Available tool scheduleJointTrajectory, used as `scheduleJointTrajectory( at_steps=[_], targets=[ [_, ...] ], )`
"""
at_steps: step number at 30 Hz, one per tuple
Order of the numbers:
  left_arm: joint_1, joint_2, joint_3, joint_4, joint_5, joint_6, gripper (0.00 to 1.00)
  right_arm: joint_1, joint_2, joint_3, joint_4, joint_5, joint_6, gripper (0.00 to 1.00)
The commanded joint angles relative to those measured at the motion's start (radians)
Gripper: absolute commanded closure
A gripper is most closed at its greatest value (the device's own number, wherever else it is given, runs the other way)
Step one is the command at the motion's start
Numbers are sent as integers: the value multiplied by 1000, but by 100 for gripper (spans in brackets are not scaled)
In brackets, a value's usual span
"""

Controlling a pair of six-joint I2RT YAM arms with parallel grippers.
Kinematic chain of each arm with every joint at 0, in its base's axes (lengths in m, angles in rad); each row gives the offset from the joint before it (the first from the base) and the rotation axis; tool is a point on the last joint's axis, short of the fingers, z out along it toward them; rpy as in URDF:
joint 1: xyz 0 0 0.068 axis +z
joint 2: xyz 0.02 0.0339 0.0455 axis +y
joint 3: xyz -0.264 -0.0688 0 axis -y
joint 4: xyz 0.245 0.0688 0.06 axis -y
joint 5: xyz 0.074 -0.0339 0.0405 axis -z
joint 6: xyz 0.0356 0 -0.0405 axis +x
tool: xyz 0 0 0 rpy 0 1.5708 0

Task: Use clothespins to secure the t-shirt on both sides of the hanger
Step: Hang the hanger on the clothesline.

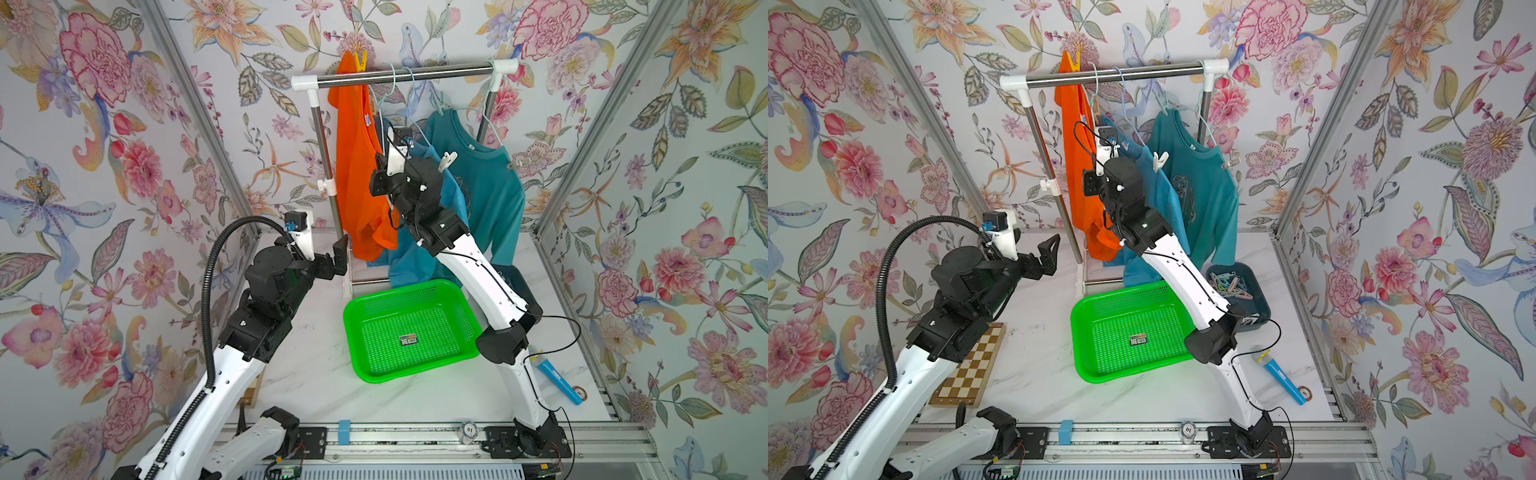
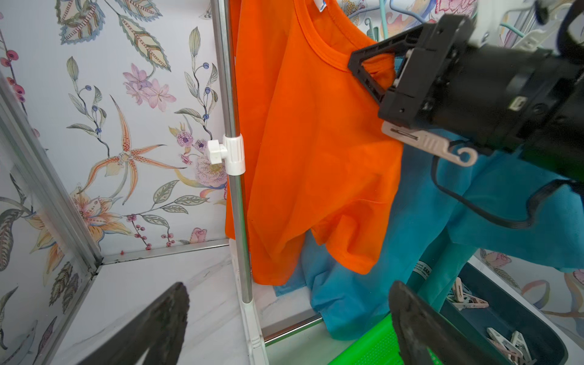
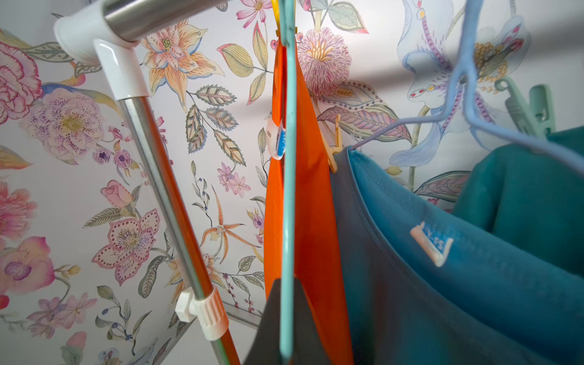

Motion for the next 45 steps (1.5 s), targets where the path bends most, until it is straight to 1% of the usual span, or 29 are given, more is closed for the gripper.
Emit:
scheduleJointTrajectory(
  at_steps=[1,5,12,18,26,27,30,31,33,34,35,37,39,41,45],
  targets=[
    [3,-16,-9,29,22,-27,0,-34,34,50,165,-33,89,100],
    [2,-23,-12,15,19,-32,0,-68,60,55,175,-64,150,100],
    [0,-1,-34,37,36,-62,0,-78,60,54,97,-88,141,100],
    [2,9,-30,39,49,-79,0,-65,85,56,151,-83,115,100],
    [1,8,-24,31,40,-77,0,-65,113,59,156,-146,125,99],
    [2,10,-23,32,43,-79,0,-66,115,59,148,-146,127,94],
    [0,17,-19,30,51,-82,0,-73,113,59,139,-155,130,71],
    [2,16,-19,29,51,-81,0,-72,110,59,140,-155,129,66],
    [1,16,-21,29,51,-83,0,-71,105,57,138,-144,127,66],
    [2,15,-22,29,51,-83,0,-71,102,56,140,-139,129,65],
    [1,12,-22,28,51,-84,0,-69,100,54,145,-144,124,62],
    [2,8,-24,28,52,-83,0,-60,97,55,150,-140,106,61],
    [2,7,-26,26,51,-84,0,-49,95,53,156,-137,80,57],
    [2,4,-30,29,54,-89,0,-36,91,53,148,-151,62,50],
    [2,3,-26,33,56,-86,0,10,53,51,74,-198,-11,40]
  ],
)
